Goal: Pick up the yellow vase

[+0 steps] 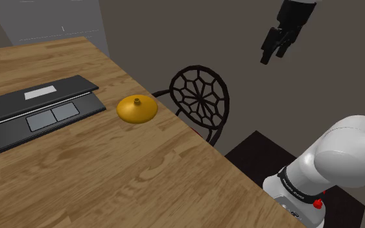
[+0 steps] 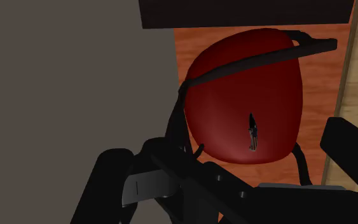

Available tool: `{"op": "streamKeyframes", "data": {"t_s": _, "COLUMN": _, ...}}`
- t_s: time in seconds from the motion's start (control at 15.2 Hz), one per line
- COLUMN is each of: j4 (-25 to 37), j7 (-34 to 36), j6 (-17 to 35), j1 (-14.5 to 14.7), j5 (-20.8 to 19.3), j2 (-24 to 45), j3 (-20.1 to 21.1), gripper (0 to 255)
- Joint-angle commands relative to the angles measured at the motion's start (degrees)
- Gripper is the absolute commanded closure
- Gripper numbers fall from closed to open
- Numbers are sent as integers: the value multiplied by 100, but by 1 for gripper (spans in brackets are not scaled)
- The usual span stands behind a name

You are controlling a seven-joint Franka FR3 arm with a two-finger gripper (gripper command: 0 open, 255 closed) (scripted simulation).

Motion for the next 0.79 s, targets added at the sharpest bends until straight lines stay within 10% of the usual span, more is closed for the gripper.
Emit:
{"op": "streamKeyframes", "data": {"t_s": 0.0, "j4": 0, "j7": 0, "j6": 0, "j1": 0, "j5": 0, "j2": 0, "j3": 0, "gripper": 0}}
{"op": "streamKeyframes", "data": {"t_s": 0.73, "j4": 225, "j7": 1384, "j6": 1156, "j1": 361, "j5": 647, "j2": 1336, "j3": 1085, "gripper": 0}}
